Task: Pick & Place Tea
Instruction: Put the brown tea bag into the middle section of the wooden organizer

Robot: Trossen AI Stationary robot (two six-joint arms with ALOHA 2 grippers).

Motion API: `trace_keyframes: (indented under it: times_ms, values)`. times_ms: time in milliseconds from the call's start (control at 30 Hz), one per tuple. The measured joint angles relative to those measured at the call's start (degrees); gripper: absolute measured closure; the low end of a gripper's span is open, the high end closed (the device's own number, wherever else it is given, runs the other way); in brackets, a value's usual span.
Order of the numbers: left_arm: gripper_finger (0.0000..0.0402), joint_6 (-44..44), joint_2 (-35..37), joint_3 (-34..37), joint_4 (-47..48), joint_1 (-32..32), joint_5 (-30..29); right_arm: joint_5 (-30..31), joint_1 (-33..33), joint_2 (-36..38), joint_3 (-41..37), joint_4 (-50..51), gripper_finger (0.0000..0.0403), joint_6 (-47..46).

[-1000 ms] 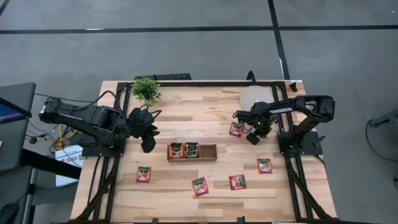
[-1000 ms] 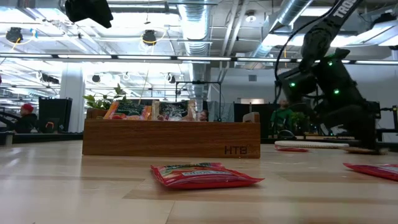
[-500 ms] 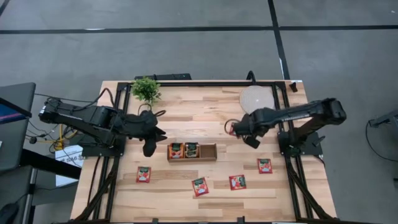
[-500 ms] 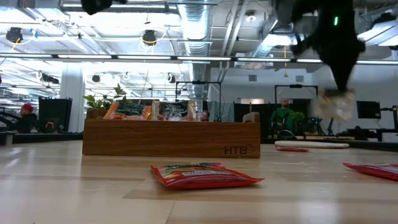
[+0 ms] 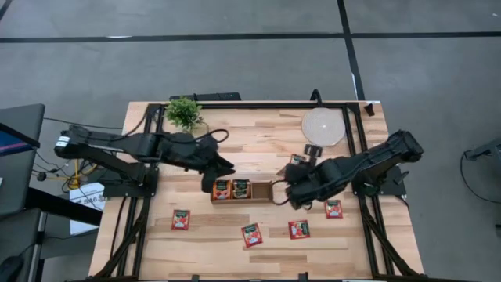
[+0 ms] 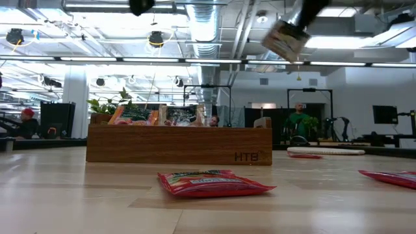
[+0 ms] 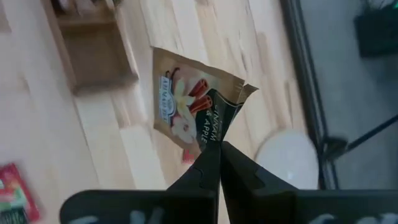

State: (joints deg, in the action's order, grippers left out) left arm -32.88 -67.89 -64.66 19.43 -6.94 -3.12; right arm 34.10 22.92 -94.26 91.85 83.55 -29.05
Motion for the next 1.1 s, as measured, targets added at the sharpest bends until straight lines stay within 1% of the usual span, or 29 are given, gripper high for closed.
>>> trace_keyframes:
  times_ms: [67,200,400,500,600,700,867,1100]
  values:
    - [0.0303,-0.6,-2.1,0.0,-3.7,0.9,2.8,1.0,0.0,-3.2,3.7,0.3,0.0403,2.0]
    - [0.0303,-2.3,-5.4,0.0,-10.0,1.7,6.2,2.0,-0.2,-9.6,11.8,0.0,0.0403,6.2]
    - [0.0303,-3.9,-8.1,0.0,-11.0,1.7,7.5,2.3,-0.2,-16.1,23.6,-0.2,0.0403,11.4]
    - [0.0303,-4.2,-8.2,0.0,-10.9,1.7,7.9,2.1,-0.1,-16.9,27.4,-0.6,0.0403,13.2]
    - [0.0303,-4.2,-8.2,0.0,-11.1,1.7,7.9,2.1,-0.1,-16.5,27.9,-4.1,0.0403,14.5]
    - [0.0303,-4.2,-8.2,0.0,-11.7,1.7,7.7,1.9,-0.2,-16.1,27.8,-5.2,0.0403,14.6]
    - [0.0303,-4.2,-8.6,0.0,-12.5,2.0,6.1,1.8,-0.2,-15.9,27.8,-5.3,0.0403,14.6]
    - [0.0303,-4.1,-9.1,0.0,-13.7,3.1,6.0,1.5,-0.6,-15.9,27.8,-6.2,0.0403,14.6]
